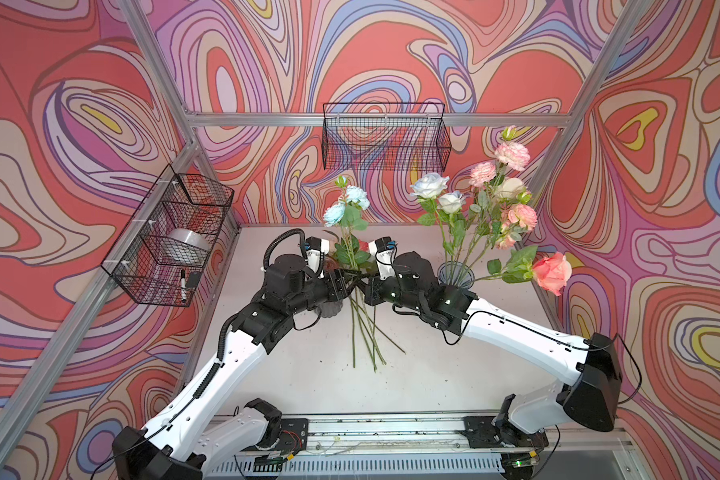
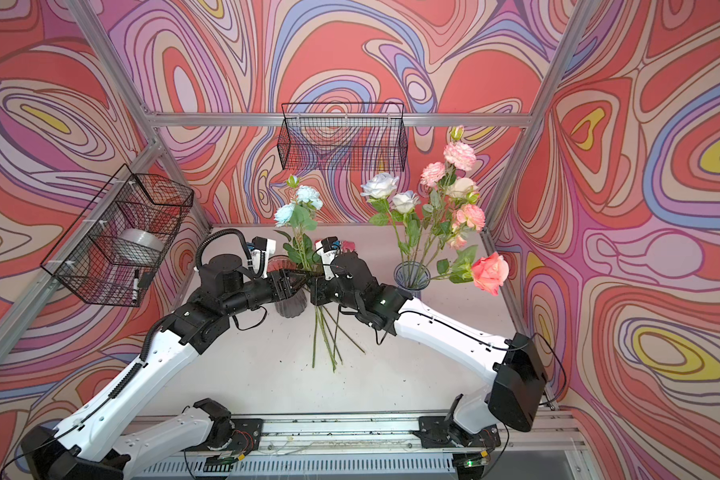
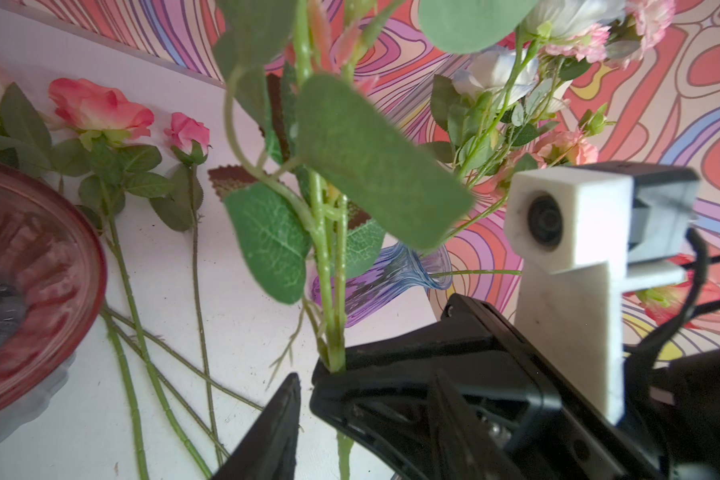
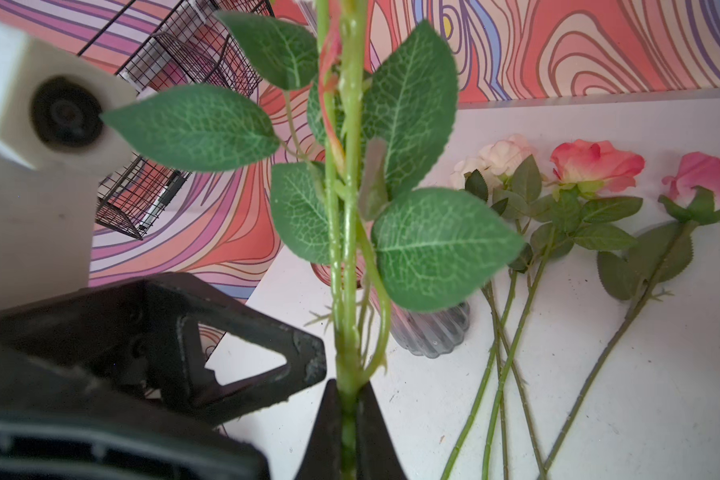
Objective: Arrange the flowers into the vase
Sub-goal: 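Move the left gripper to the raised stem and grasp it above the right gripper, then lift the stem with the left gripper while the right gripper opens and withdraws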
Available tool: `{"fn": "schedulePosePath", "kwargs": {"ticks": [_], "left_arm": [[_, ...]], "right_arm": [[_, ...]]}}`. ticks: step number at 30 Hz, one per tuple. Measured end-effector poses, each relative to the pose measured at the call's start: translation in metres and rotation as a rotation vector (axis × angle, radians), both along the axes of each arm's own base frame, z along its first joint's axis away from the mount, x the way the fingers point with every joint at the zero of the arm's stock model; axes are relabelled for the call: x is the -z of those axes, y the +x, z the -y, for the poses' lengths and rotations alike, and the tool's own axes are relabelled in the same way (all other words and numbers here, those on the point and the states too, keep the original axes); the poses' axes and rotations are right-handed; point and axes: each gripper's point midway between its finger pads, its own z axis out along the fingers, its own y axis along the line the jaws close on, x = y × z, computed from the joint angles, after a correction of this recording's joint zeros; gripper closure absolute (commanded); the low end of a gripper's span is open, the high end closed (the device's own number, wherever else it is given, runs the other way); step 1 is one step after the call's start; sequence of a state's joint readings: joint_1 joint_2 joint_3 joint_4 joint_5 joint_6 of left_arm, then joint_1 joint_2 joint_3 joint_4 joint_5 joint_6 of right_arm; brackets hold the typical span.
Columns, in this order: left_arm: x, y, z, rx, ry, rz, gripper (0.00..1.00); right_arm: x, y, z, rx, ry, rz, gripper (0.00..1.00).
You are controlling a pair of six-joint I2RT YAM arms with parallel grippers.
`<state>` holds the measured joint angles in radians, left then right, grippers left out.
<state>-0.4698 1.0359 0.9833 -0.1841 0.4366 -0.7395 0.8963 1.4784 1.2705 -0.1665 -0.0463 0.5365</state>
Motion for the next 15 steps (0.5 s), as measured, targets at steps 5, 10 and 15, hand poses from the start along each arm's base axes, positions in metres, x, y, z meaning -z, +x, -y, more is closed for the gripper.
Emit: {"fn": "schedulePosePath", "kwargs": {"ticks": [5, 10, 15], "left_arm": [[0.0017, 0.0043, -0.0005, -0.007, -0.026, 0.003, 0.76], [0.0048, 0.0069, -0.0025, -0.019, -0.033, 0.000, 0.89], [0.0028, 0.0072, -0.0025, -0.019, -0.038, 0.009, 0.99]], "right_arm": [[0.0004, -0.0064, -0.0048, -0.030, 0.012, -0.012, 1.00], [-0.0006, -0.0064, -0.0041, -0.027, 0.020, -0.016, 1.00], [-0.0064, -0.0074, -0.0010, -0.023, 0.039, -0.015, 1.00]]}}
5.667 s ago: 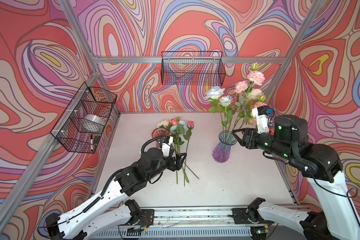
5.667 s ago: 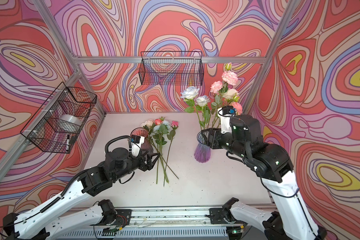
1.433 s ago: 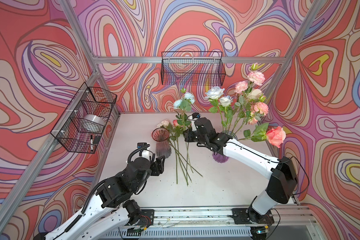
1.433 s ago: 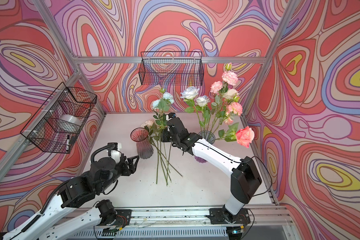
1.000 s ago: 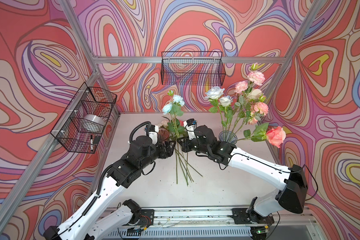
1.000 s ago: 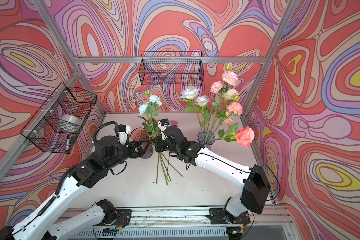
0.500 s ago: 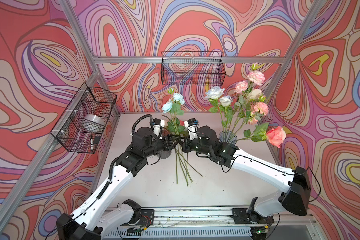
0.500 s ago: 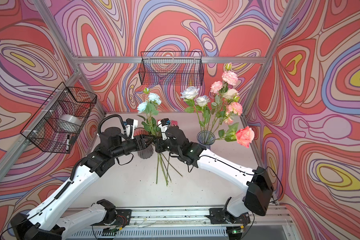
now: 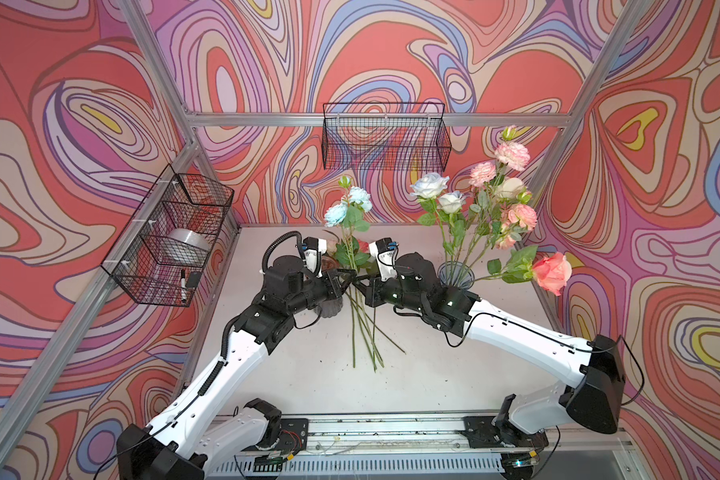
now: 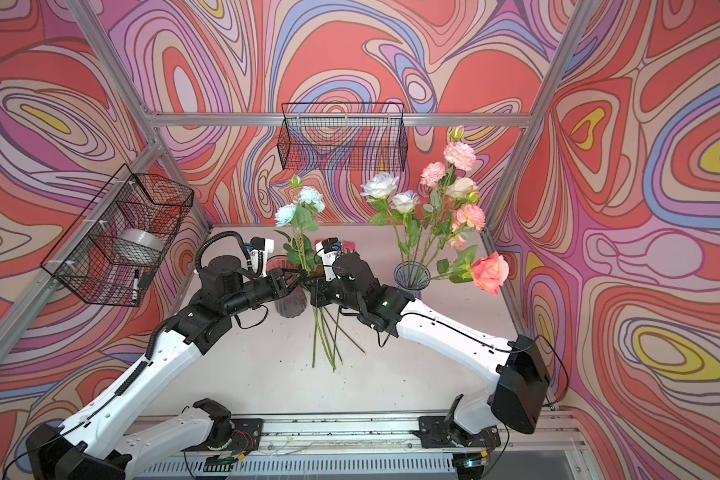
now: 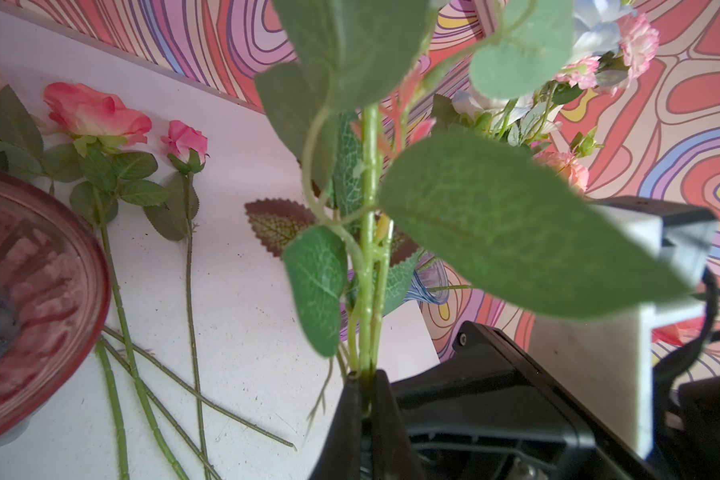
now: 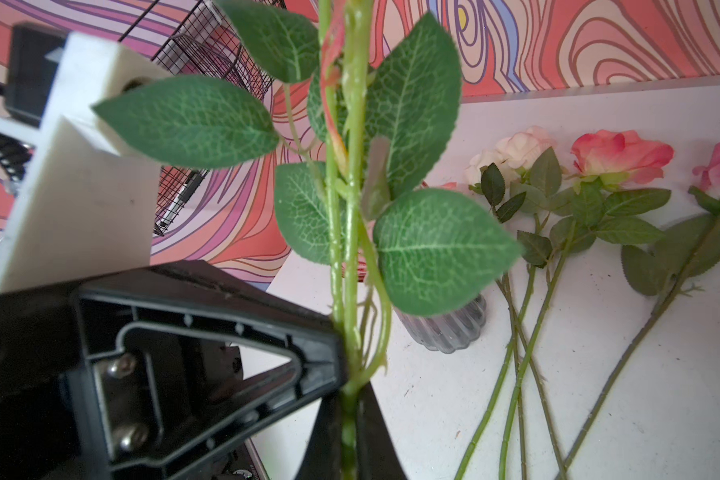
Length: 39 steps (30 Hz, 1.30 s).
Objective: Arrange the flowers into the vase
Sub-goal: 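Lift the stem with the left gripper while the right gripper opens and withdraws, then lower the pale-blue flower stem into the pink vase with the left gripper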
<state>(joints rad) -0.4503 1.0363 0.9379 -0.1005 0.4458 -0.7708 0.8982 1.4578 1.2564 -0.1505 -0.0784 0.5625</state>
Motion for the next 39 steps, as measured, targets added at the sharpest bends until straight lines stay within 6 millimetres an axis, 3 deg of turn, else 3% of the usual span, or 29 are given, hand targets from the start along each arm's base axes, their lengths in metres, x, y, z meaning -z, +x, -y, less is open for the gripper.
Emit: {"fn": "schedulePosePath", "kwargs": {"ticks": [1, 2, 3, 6, 8, 12, 19, 22, 24, 27, 30, 33, 39], "left_arm": [[-0.001, 0.000, 0.000, 0.000, -0.002, 0.004, 0.97], [-0.002, 0.000, 0.000, 0.001, -0.005, 0.009, 0.88], [-0.003, 0.000, 0.000, 0.002, -0.006, 0.012, 0.73], [-0.009, -0.002, 0.001, 0.009, -0.017, 0.031, 0.54], [-0.012, -0.002, 0.001, 0.012, -0.022, 0.044, 0.49], [-0.011, -0.001, 0.002, 0.015, -0.019, 0.046, 0.58], [-0.005, 0.003, 0.004, 0.027, -0.016, 0.031, 0.92], [-0.006, 0.003, 0.004, 0.029, -0.018, 0.036, 1.00], [-0.007, 0.003, 0.004, 0.029, -0.019, 0.038, 1.00], [-0.008, 0.002, 0.003, 0.028, -0.019, 0.043, 1.00], [-0.010, 0.001, 0.001, 0.022, 0.006, 0.053, 1.00], [-0.031, 0.005, -0.008, -0.015, 0.063, 0.104, 1.00], [-0.133, 0.021, -0.040, -0.190, 0.198, 0.369, 1.00]], "right_arm": [[-0.001, 0.000, 0.000, -0.001, 0.004, 0.000, 1.00], [-0.002, 0.000, 0.001, 0.000, 0.009, -0.001, 1.00], [-0.003, 0.000, 0.001, 0.000, 0.013, -0.003, 1.00], [-0.002, -0.003, -0.001, -0.014, 0.016, -0.013, 1.00], [0.001, -0.007, -0.003, -0.032, 0.017, -0.024, 1.00], [0.008, -0.016, -0.007, -0.064, 0.016, -0.044, 1.00], [0.001, -0.019, -0.003, -0.064, 0.035, -0.046, 1.00], [-0.001, -0.020, -0.002, -0.063, 0.040, -0.044, 1.00], [-0.001, -0.020, -0.002, -0.063, 0.041, -0.044, 1.00], [-0.002, -0.021, -0.002, -0.063, 0.046, -0.047, 0.70], [-0.004, -0.021, -0.002, -0.063, 0.047, -0.039, 0.58], [-0.007, -0.020, 0.002, -0.046, 0.042, -0.025, 0.56], [-0.029, -0.023, 0.024, 0.024, 0.055, 0.028, 0.54]]}}
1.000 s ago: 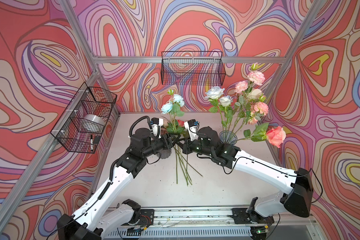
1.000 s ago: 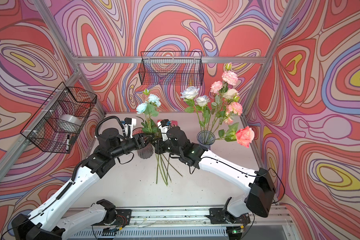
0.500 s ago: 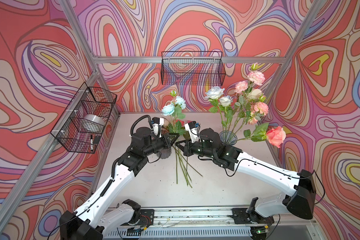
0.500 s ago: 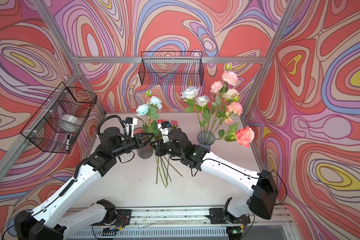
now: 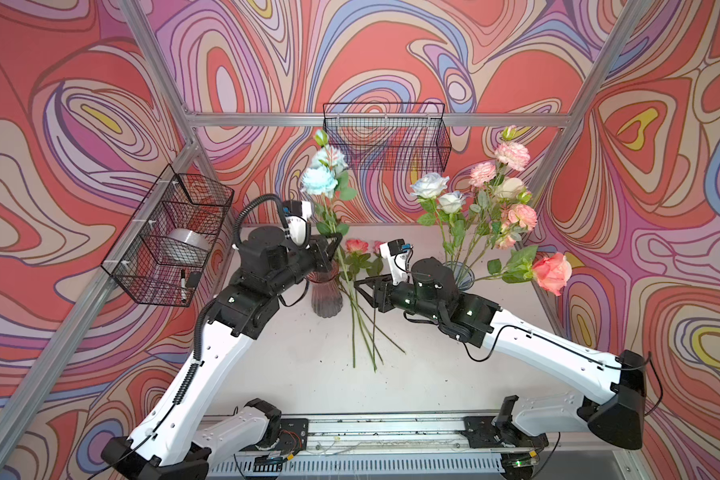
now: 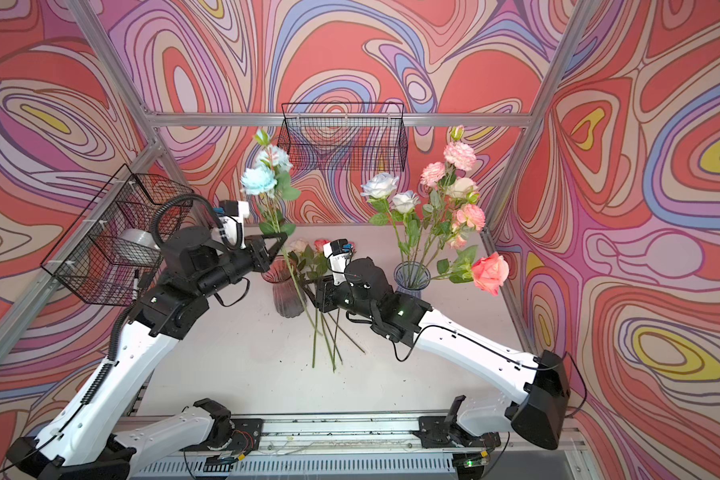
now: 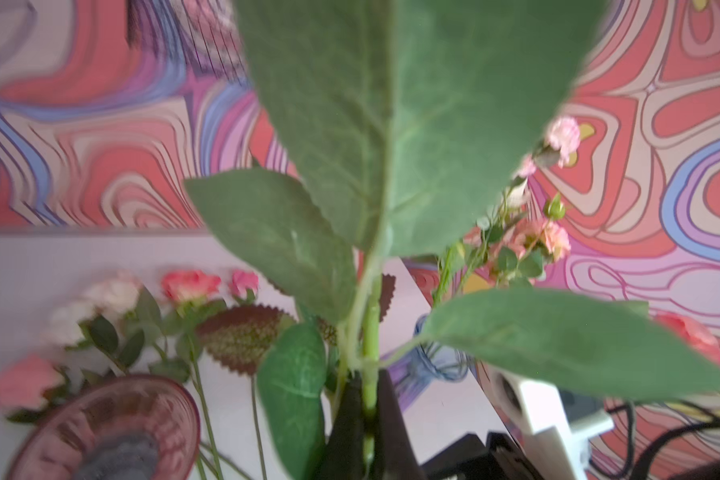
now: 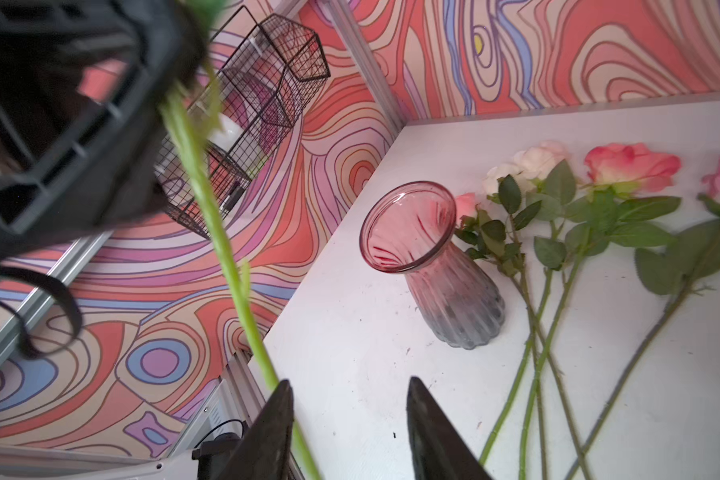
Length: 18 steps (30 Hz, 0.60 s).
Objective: Arrange the flowers into the vase
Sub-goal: 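Lower the pale-blue flower stem into the pink vase with the left gripper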
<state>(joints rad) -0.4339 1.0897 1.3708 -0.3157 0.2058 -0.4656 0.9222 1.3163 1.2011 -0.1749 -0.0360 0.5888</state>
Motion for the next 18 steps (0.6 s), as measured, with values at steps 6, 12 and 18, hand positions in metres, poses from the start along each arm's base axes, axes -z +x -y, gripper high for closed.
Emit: {"fn": "schedulePosePath", "kwargs": {"ticks": [6, 12, 18], "left_arm": [[-0.039, 0.020, -0.030, -0.188, 0.166, 0.174, 1.00], [-0.037, 0.057, -0.038, -0.299, 0.349, 0.217, 1.00], [-0.056, 0.072, -0.044, -0.354, 0.410, 0.273, 1.00]], "right_arm": [[0.014, 0.005, 0.015, 0.069, -0.048, -0.009, 0.54], [0.023, 0.006, 0.019, 0.080, -0.088, -0.015, 0.54], [0.027, 0.006, 0.021, 0.076, -0.124, 0.003, 0.54]]}}
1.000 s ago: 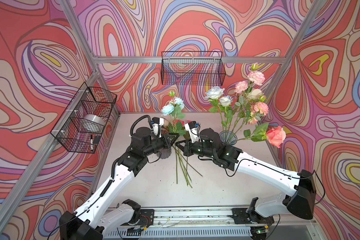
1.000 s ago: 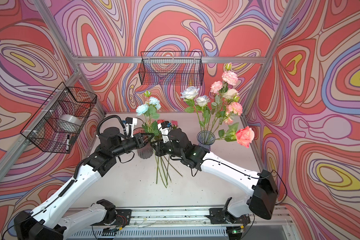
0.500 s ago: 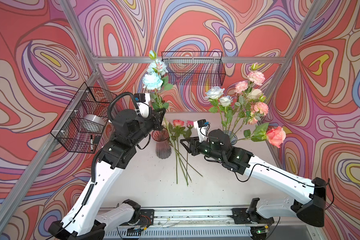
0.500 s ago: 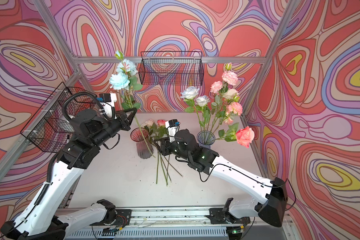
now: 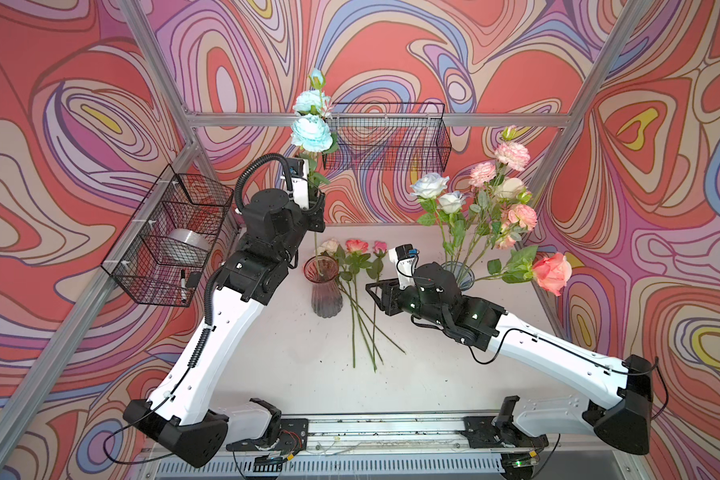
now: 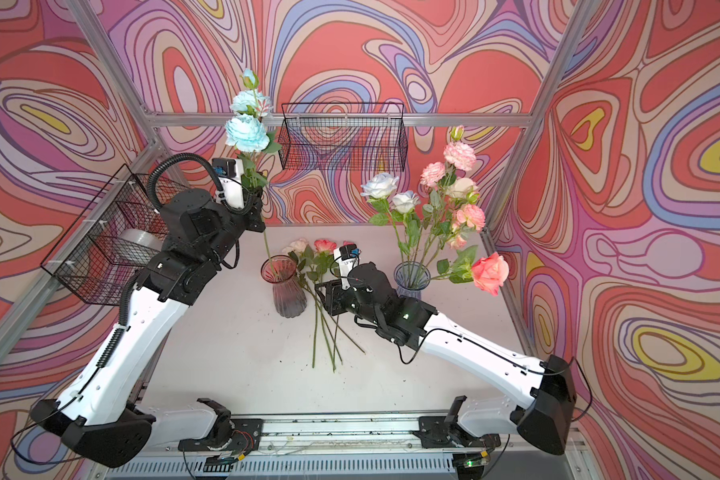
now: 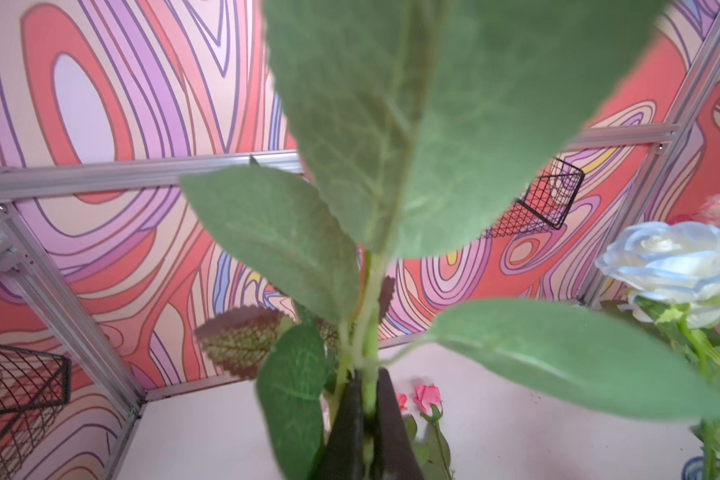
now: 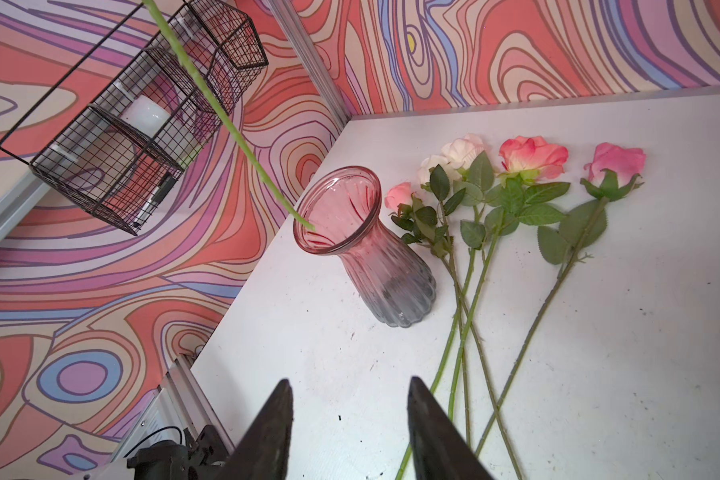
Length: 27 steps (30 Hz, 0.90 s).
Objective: Arrange the flowers into the vase
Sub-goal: 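Lower the pale-blue flower stem into the pink vase with the left gripper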
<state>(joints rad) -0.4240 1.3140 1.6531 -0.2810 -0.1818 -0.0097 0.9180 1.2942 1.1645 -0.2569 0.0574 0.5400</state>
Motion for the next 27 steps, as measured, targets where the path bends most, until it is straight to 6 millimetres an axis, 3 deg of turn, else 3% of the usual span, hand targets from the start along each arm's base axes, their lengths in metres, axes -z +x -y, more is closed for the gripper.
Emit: {"fn": "schedulePosePath", "kwargs": {"ticks": [3, 6, 8, 11, 15, 18, 20, 22, 27], "left_arm": [[-0.011, 0.004, -0.002, -0.013, 0.004, 0.027, 1.00], [-0.002, 0.010, -0.005, -0.026, 0.012, 0.017, 1.00], [0.016, 0.017, -0.007, -0.037, 0.019, -0.011, 1.00], [0.061, 0.029, -0.010, -0.054, 0.036, -0.088, 1.00], [0.123, 0.041, -0.007, -0.055, 0.057, -0.208, 1.00], [0.149, 0.043, -0.005, -0.051, 0.051, -0.259, 0.96], [0.159, 0.043, -0.005, -0.049, 0.037, -0.278, 0.82], [0.165, 0.043, -0.004, -0.046, 0.020, -0.296, 0.57], [0.168, 0.036, -0.002, -0.028, -0.012, -0.329, 0.30]], "right_arm": [[0.002, 0.002, -0.002, -0.007, -0.018, 0.010, 0.54], [0.007, 0.006, -0.005, -0.009, -0.042, 0.016, 0.52], [0.014, 0.010, -0.008, -0.007, -0.061, 0.010, 0.51], [0.028, 0.022, -0.011, 0.014, -0.099, -0.010, 0.51], [0.051, 0.053, -0.013, 0.068, -0.154, -0.054, 0.53], [0.071, 0.075, -0.013, 0.107, -0.189, -0.099, 0.55], [0.084, 0.087, -0.015, 0.126, -0.209, -0.131, 0.55], [0.096, 0.092, -0.015, 0.137, -0.230, -0.159, 0.55], [0.100, 0.090, -0.013, 0.142, -0.240, -0.177, 0.55]]}}
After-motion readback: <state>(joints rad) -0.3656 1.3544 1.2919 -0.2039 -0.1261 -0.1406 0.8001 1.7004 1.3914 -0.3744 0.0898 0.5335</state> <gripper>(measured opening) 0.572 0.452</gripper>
